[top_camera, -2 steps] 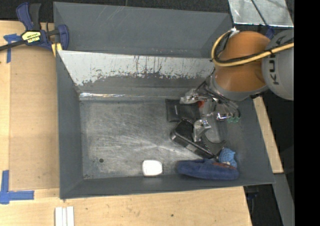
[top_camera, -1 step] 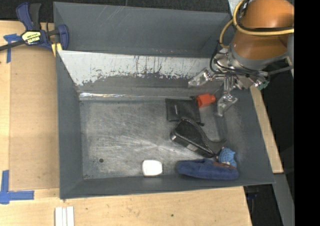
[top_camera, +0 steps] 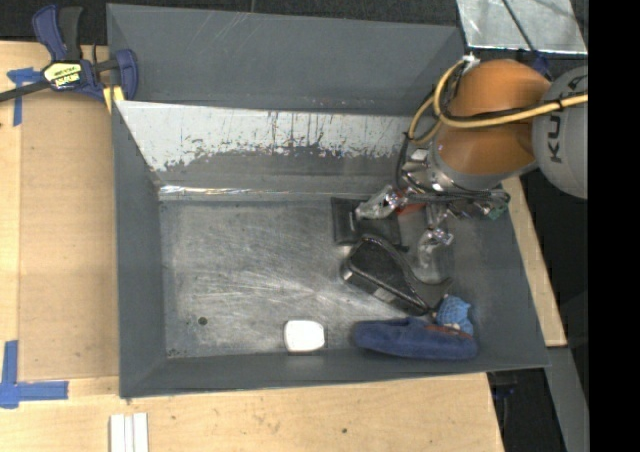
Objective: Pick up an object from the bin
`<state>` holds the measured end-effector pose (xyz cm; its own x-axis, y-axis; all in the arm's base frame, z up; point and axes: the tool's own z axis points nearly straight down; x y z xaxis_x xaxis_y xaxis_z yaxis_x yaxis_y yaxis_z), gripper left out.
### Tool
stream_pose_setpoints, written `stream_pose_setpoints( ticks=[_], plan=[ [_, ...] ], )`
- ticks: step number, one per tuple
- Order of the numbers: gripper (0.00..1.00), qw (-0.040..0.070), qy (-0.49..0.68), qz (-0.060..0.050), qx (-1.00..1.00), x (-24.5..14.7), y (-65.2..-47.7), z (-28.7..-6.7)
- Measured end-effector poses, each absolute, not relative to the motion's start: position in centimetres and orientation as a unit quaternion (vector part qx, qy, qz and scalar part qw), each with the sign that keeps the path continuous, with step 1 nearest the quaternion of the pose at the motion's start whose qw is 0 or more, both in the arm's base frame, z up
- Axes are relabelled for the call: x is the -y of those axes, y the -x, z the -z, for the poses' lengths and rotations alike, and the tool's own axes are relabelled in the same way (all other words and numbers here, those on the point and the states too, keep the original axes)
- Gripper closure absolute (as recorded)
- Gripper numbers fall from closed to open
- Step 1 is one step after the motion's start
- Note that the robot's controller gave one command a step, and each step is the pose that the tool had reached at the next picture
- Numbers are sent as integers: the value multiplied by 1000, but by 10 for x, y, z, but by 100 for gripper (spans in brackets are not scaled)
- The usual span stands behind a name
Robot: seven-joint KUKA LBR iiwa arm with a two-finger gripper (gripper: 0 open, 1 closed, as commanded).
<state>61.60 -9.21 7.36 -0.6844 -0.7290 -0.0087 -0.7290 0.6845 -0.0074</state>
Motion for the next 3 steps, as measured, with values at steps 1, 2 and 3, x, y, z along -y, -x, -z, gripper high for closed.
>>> stream_pose_setpoints(
  ticks=[1,2,3],
  plan=[
    [100,13,396,2,-918,89,-620,-79],
    [100,3,407,0,-913,43,-548,-108],
    [100,6,392,3,-920,61,-578,-230]
  ],
)
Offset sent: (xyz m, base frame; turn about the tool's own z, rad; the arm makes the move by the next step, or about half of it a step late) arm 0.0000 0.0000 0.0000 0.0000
